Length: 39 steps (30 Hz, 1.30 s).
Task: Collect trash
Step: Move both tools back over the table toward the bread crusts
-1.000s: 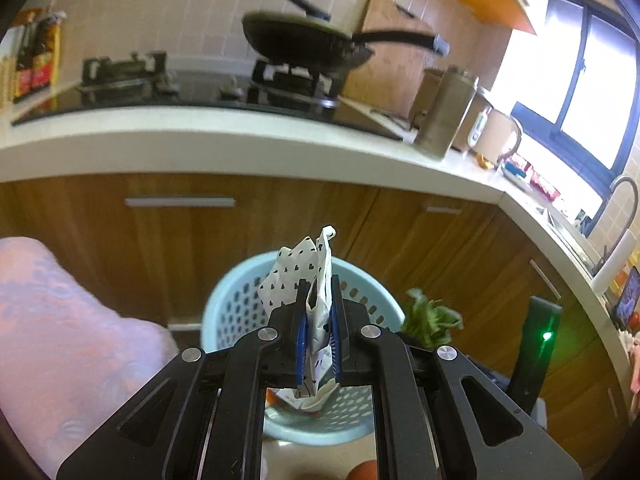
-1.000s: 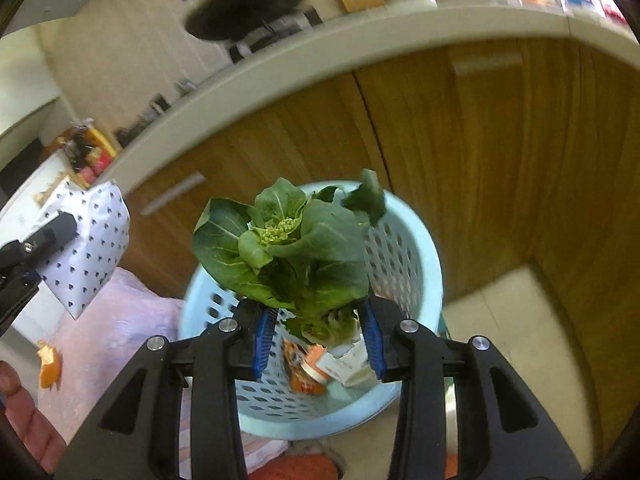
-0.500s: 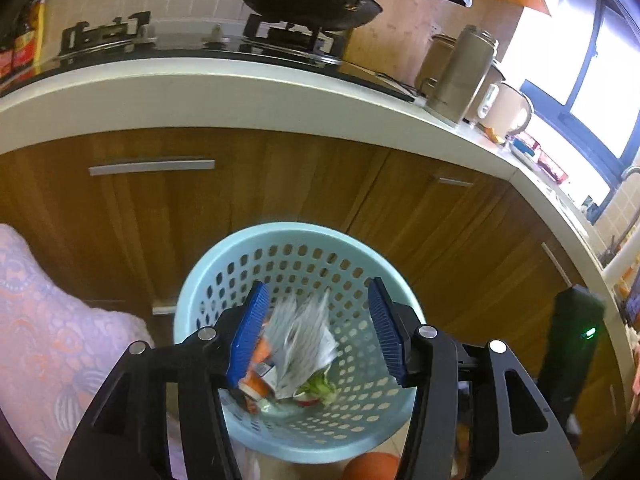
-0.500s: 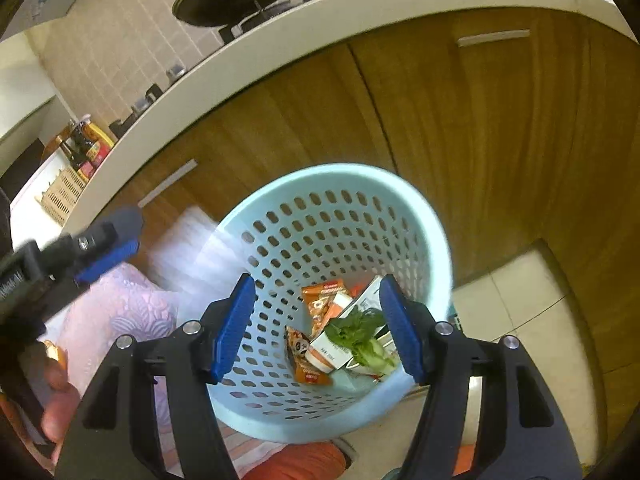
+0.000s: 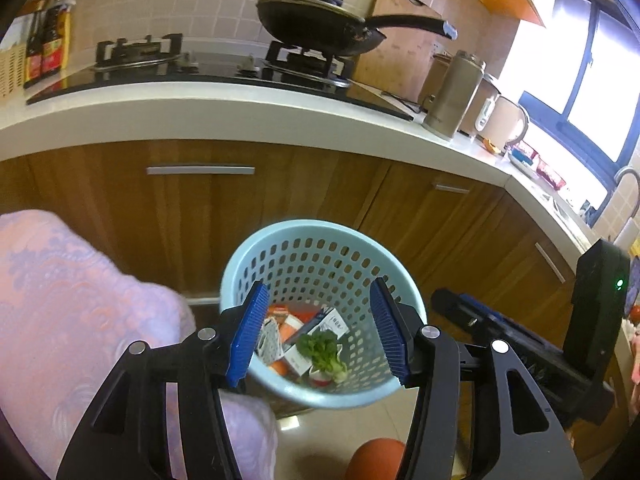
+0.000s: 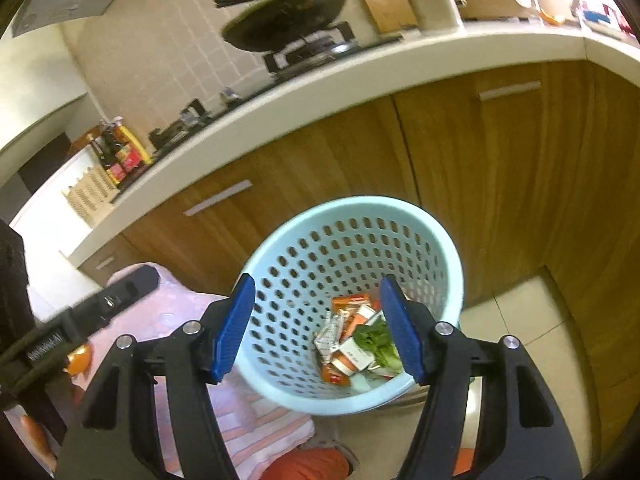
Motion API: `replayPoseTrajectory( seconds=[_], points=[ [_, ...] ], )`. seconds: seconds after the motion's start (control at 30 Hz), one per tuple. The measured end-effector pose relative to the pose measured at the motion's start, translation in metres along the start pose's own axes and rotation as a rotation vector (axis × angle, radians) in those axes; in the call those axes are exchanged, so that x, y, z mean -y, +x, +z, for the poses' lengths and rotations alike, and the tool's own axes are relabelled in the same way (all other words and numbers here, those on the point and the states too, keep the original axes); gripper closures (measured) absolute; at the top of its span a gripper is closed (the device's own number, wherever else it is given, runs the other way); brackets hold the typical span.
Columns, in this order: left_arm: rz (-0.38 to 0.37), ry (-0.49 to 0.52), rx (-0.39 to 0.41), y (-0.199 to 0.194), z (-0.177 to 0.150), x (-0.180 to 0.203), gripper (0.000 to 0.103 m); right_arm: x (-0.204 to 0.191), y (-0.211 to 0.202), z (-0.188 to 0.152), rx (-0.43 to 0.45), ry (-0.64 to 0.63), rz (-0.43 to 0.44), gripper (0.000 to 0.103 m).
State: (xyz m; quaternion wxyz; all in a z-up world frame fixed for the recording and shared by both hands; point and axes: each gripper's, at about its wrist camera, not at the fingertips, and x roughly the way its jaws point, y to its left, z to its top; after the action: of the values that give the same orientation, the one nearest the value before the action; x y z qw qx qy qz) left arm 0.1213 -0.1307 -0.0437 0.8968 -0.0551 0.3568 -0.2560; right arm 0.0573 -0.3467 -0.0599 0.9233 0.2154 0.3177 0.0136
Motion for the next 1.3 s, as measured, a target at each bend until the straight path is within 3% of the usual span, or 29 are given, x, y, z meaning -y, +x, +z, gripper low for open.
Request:
replayPoseTrajectory(
  seconds=[0.5, 0.8, 0.97, 1.3],
  points=[
    [-0.022, -0.026, 0.149, -0.109, -0.023, -0.013, 0.042, -0.076, -0.053, -0.006, 0.063, -0.133, 0.053, 0.042],
    [0.088, -0.033, 0.212, -0.159, -0.047, -0.049, 0.042, -0.137, -0.042, -0.034, 0.025, -0.226, 0.109, 0.042],
    [0.169, -0.078, 0.242, -0.184, -0.063, -0.083, 0.042, -0.177, -0.027, -0.057, -0.023, -0.305, 0.149, 0.042],
    [0.367, -0.372, 0.323, -0.255, -0.080, -0.227, 0.042, -0.253, 0.002, -0.095, -0.124, -0.459, 0.218, 0.042]
  ],
)
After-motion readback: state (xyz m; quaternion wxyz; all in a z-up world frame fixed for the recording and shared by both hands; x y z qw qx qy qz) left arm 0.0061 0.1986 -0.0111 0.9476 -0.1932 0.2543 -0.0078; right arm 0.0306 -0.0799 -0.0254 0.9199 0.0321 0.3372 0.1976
